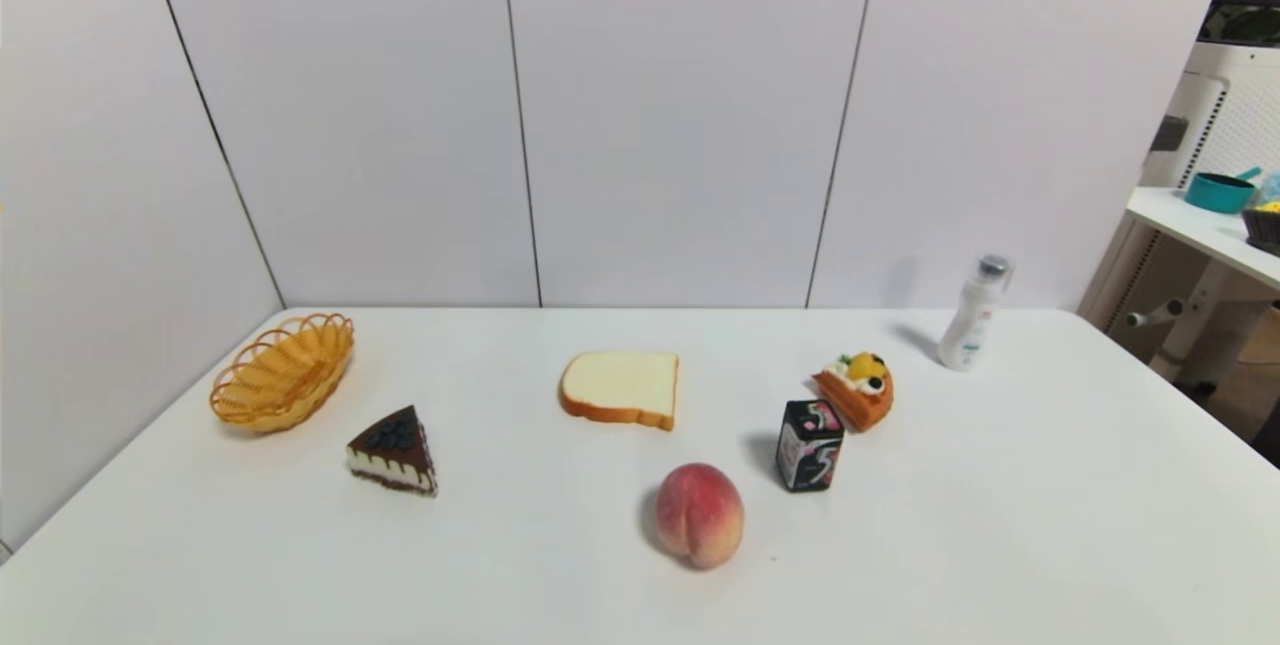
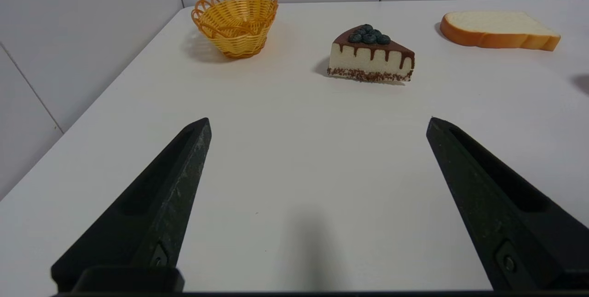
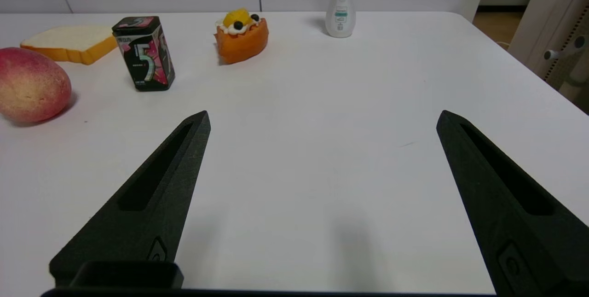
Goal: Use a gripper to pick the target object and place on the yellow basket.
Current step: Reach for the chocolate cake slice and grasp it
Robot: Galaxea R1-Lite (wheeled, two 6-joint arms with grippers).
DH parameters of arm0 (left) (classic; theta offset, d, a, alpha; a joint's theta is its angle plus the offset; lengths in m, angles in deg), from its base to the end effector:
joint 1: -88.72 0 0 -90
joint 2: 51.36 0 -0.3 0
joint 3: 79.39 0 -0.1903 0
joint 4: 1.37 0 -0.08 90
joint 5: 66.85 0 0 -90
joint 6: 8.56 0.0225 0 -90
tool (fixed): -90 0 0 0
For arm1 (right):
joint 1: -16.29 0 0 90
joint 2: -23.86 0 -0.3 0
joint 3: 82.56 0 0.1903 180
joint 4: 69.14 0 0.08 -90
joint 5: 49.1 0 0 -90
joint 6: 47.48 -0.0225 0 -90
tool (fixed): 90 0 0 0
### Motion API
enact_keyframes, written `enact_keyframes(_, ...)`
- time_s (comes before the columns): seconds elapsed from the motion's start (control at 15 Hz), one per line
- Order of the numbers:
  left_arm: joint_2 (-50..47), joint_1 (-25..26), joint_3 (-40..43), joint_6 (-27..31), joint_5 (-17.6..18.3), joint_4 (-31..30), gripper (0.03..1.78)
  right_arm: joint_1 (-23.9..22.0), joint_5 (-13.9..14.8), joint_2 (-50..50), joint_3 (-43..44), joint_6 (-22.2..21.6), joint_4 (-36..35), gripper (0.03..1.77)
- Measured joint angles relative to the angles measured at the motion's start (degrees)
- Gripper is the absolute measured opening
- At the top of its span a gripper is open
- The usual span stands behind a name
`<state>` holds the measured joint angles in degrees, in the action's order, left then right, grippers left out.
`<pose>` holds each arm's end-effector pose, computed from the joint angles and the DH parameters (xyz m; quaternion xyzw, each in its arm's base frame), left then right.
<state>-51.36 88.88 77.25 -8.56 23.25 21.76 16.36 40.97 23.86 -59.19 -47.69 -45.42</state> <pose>-0.0228 -0.0001 0.0759 0.0000 -0.0020 0.0005 1.0000 -0.0228 -0.0001 0.0749 0.0018 0.0031 0.0000 1.0000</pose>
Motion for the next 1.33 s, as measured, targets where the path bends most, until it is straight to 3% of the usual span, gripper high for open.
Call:
enact_keyframes(1.13,0.3,0.0,0.0,0.1,0.0,-0.1,1.69,0.0,0.0,0.0,0.0,0.0,0.0,1.7)
enact_keyframes(1.33,4.1,0.0,-1.2,0.9,-0.3,-2.7,1.69,0.0,0.0,0.0,0.0,-0.1,0.0,1.7)
